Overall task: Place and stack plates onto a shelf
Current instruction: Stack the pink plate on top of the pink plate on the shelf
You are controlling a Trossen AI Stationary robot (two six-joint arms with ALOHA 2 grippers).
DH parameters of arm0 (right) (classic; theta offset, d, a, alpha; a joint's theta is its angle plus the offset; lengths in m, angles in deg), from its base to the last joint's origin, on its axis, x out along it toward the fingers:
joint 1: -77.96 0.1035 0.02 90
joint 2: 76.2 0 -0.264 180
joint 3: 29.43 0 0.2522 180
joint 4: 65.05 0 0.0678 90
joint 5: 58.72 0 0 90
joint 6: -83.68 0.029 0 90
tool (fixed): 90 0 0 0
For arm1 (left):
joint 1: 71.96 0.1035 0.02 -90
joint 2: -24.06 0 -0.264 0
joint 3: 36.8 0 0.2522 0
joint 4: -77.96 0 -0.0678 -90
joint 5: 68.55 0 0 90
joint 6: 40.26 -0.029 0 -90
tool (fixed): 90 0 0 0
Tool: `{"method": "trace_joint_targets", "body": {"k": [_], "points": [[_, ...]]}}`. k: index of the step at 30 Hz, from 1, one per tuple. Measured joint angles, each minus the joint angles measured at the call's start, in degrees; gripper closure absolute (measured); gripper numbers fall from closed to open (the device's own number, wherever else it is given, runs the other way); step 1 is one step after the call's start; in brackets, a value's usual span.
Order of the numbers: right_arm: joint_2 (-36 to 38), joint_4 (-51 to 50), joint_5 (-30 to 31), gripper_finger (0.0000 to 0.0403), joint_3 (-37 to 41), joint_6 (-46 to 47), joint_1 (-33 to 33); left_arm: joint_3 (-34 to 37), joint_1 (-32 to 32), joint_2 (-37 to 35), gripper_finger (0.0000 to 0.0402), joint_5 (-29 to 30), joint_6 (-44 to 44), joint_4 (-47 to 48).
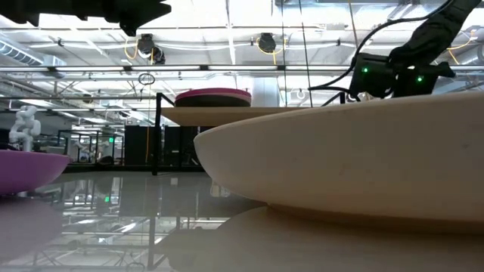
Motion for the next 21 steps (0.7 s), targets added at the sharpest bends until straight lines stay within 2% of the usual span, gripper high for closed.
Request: {"method": "trace_joint_targets", "body": {"k": [5, 13, 18, 21], "points": [[1.5, 0.7, 0.6, 0.0387, 0.1, 0.1, 0.0, 0.0, 0.0, 0.0, 0.0206, 0.0, 0.0, 0.1], [8.7, 0.6, 2.7, 0.0398, 0.1, 4.6, 0.0, 0.0, 0.0, 0.0, 0.0206, 0.0, 0.1, 0.6], [17.4, 2.3, 5.4, 0.0401, 0.2, 7.8, 0.0, 0.0, 0.0, 0.0, 0.0206, 0.0, 0.2, 0.6], [23.4, 6.9, 5.1, 0.0402, 0.3, 7.8, 0.0, 0.0, 0.0, 0.0, 0.0206, 0.0, 0.2, 0.6]]}}
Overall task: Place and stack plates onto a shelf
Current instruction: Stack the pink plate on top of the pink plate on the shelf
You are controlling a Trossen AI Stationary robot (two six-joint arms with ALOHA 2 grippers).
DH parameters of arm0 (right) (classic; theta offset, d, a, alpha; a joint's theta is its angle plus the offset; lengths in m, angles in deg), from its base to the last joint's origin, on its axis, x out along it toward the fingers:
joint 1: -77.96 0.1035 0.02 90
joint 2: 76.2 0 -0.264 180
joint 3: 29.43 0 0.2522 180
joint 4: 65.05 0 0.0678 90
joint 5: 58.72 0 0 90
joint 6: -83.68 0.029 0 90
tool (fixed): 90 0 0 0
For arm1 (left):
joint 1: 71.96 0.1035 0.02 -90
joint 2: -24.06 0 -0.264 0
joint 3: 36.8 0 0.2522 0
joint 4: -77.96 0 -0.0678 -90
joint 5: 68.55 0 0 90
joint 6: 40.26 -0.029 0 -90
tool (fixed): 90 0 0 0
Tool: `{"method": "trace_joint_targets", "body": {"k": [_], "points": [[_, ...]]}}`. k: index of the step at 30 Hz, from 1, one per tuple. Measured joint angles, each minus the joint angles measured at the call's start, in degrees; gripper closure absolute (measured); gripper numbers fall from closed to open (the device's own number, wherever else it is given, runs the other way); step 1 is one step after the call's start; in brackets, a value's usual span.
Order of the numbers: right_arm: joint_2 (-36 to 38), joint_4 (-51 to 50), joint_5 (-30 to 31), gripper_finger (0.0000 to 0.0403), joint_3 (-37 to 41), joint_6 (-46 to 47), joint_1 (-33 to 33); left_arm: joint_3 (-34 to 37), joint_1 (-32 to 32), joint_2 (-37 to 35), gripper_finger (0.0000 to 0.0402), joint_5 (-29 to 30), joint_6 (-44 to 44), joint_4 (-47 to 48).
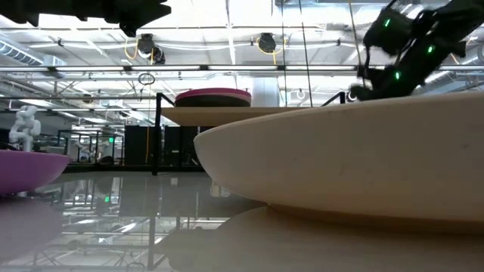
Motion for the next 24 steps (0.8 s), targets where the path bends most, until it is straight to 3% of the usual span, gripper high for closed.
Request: {"method": "trace_joint_targets", "body": {"k": [7, 13, 18, 24], "points": [[9.7, 12.3, 1.6, 0.0402, -0.2, -6.1, 0.0, 0.0, 0.0, 0.0, 0.0206, 0.0, 0.0, 0.0], [11.1, 20.3, 4.6, 0.0402, -2.8, -15.6, 0.0, 0.0, 0.0, 0.0, 0.0206, 0.0, 0.1, 0.0], [7.6, 31.9, -0.2, 0.0402, -6.8, -21.1, 0.6, 0.0, 0.0, 0.0, 0.0206, 0.1, -0.2, -0.8], [-5.4, 43.2, -7.0, 0.0402, -15.4, -26.0, 1.6, 0.0, 0.0, 0.0, 0.0206, 0.1, -0.8, -3.1]]}}
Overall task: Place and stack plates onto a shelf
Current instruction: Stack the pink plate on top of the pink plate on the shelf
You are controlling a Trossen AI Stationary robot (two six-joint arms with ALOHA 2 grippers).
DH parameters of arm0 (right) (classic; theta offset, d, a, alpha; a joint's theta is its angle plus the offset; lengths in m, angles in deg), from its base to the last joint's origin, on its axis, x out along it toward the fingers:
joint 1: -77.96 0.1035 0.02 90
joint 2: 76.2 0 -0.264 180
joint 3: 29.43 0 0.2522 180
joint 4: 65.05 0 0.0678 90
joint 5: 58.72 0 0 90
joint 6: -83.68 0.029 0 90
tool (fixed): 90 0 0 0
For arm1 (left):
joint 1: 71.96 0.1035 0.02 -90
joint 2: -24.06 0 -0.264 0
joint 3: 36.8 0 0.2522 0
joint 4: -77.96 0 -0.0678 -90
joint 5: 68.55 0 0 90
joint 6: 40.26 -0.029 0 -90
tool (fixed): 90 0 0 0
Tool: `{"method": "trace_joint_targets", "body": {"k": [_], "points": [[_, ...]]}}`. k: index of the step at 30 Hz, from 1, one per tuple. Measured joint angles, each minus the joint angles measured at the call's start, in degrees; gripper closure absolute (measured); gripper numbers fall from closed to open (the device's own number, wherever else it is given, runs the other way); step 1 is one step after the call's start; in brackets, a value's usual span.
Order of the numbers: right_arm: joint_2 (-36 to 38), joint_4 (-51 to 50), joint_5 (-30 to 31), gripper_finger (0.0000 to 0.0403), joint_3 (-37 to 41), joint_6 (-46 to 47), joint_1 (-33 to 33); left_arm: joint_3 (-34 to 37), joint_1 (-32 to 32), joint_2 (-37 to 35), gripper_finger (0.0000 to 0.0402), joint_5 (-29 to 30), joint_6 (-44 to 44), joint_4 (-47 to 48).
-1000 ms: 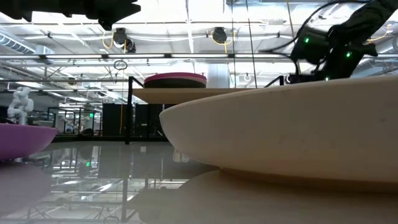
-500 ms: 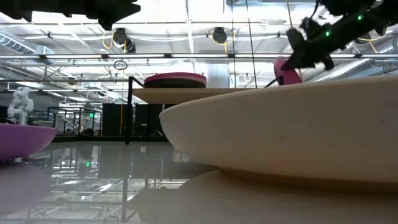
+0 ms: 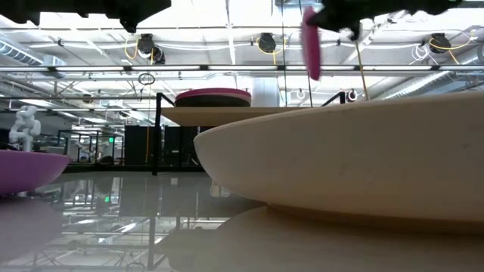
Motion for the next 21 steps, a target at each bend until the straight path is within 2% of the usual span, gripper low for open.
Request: {"method": "trace_joint_targets", "body": {"k": [4, 7, 10, 15, 21], "points": [[-11.8, -0.3, -5.1, 0.0403, -9.6, -2.5, 0.0, 0.0, 0.0, 0.0, 0.0206, 0.0, 0.0, 0.0], [-20.5, -1.2, -11.4, 0.0403, -17.3, -3.9, 0.0, 0.0, 0.0, 0.0, 0.0206, 0.0, 0.0, 0.2], [-28.1, -8.0, -15.8, 0.0403, -25.8, -5.5, 0.0, 0.0, 0.0, 0.0, 0.0206, 0.0, 0.0, 0.8], [-38.6, -20.6, -16.0, 0.0403, -37.2, -10.3, 0.1, 0.0, 0.0, 0.0, 0.0206, 0.0, -0.9, 0.8], [-44.9, -25.1, -15.9, 0.0403, -42.7, -15.5, 0.7, 0.0, 0.0, 0.0, 0.0206, 0.0, -1.1, 0.8]]}}
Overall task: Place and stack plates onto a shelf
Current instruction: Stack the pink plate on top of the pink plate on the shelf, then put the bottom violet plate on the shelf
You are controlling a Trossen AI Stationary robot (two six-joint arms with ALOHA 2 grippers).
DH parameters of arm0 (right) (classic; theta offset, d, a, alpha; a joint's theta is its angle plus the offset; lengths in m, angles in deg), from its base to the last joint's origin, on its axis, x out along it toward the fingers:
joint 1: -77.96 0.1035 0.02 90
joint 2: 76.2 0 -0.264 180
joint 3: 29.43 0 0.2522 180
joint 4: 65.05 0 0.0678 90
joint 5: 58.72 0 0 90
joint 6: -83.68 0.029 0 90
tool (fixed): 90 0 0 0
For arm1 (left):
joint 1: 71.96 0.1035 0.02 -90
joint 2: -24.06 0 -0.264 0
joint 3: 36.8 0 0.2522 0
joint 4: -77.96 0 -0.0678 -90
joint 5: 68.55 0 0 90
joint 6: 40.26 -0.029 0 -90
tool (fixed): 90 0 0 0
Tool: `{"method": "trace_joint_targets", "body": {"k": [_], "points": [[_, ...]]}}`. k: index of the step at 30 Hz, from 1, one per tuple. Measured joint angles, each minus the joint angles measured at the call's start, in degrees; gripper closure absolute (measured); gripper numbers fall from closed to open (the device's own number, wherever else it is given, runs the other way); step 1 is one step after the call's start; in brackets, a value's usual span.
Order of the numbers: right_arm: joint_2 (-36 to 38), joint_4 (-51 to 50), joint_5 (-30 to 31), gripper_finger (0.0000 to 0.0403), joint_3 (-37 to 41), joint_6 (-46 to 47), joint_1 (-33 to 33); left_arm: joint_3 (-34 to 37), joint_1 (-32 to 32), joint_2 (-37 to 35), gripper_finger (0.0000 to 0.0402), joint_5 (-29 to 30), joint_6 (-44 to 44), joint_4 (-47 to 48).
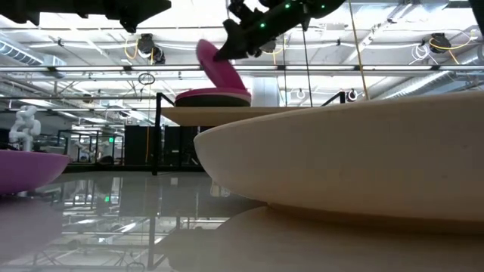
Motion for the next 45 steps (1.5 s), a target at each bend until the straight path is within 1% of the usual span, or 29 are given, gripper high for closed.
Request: {"method": "trace_joint_targets", "body": {"k": [7, 13, 25, 33, 37, 40, 45], "points": [[-0.5, -2.6, 0.2, 0.0398, 0.0, -1.2, 0.7, 0.0, 0.0, 0.0, 0.0206, 0.0, -0.2, 0.0], [-0.5, -3.1, 0.2, 0.0364, 0.0, -1.5, 0.8, 0.0, 0.0, 0.0, 0.0206, 0.0, -0.5, 0.0], [0.0, -7.7, 0.2, 0.0302, 0.0, -0.1, 0.8, 0.0, 0.0, 0.0, 0.0206, 0.0, -0.2, 0.1], [0.7, -9.0, 0.2, 0.0253, 0.0, 0.8, 1.2, 0.0, 0.0, 0.0, 0.0206, 0.0, -0.2, 0.2], [2.9, -10.1, 0.2, 0.0223, 0.0, 0.8, 2.2, 0.0, 0.0, 0.0, 0.0206, 0.0, -0.1, 0.7], [6.8, -13.2, 0.2, 0.0207, 0.0, 1.3, 3.6, 0.0, 0.0, 0.0, 0.0206, 0.0, -0.1, 1.1], [13.8, -20.5, 0.2, 0.02, 0.0, 3.9, 7.3, 0.0, 0.0, 0.0, 0.0206, 0.0, 0.0, 1.4]]}}
